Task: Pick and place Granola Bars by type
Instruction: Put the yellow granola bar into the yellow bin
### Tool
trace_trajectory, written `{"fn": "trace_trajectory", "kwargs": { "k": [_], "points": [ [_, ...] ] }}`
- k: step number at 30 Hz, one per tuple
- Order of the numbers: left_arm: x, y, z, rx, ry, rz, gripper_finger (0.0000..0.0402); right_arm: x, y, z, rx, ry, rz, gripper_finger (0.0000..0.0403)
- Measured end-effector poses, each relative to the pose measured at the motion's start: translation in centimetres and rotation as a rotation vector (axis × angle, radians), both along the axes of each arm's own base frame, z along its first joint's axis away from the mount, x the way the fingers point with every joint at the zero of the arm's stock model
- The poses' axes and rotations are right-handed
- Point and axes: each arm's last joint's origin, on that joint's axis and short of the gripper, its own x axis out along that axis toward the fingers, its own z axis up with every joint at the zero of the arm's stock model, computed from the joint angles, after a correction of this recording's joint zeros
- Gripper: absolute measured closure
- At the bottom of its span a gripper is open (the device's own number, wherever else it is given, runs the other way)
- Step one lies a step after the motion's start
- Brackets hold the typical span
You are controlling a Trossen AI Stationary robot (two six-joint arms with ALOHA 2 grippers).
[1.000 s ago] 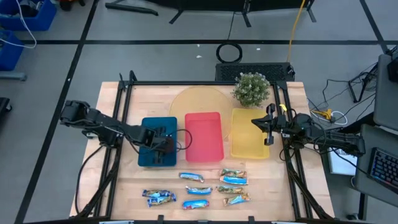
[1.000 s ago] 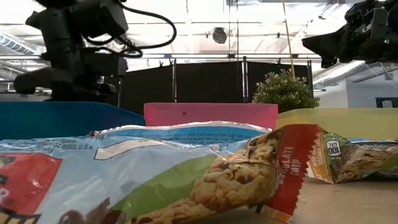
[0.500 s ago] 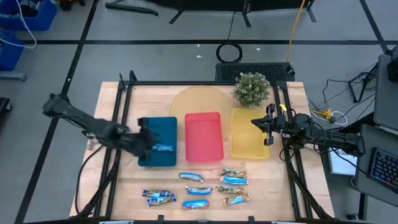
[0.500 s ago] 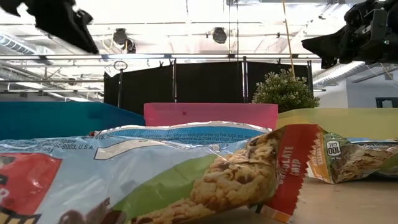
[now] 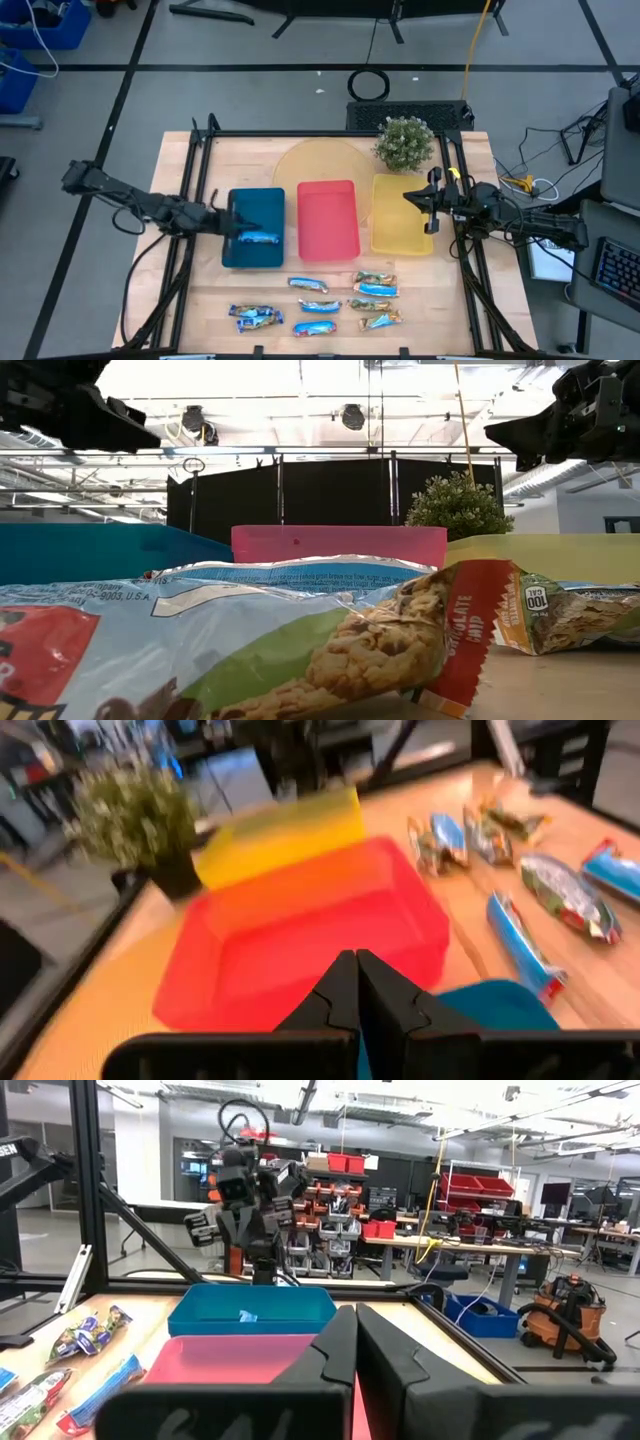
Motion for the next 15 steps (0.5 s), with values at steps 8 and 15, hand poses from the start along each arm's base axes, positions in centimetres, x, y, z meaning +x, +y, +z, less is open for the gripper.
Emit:
{"fn": "trace_trajectory", "kwargs": {
  "k": [8,15],
  "points": [
    [-2.3,1.3,-1.6,0.011,-0.145,-0.072,0.0398,0.0,0.0,0.0,-0.009,0.001,-0.001,0.0403],
    [-3.4,1.8,-2.6,-0.027,-0.048,-0.025,0.0398,0.0,0.0,0.0,-0.029,0.007,-0.004,0.0403]
  ]
}}
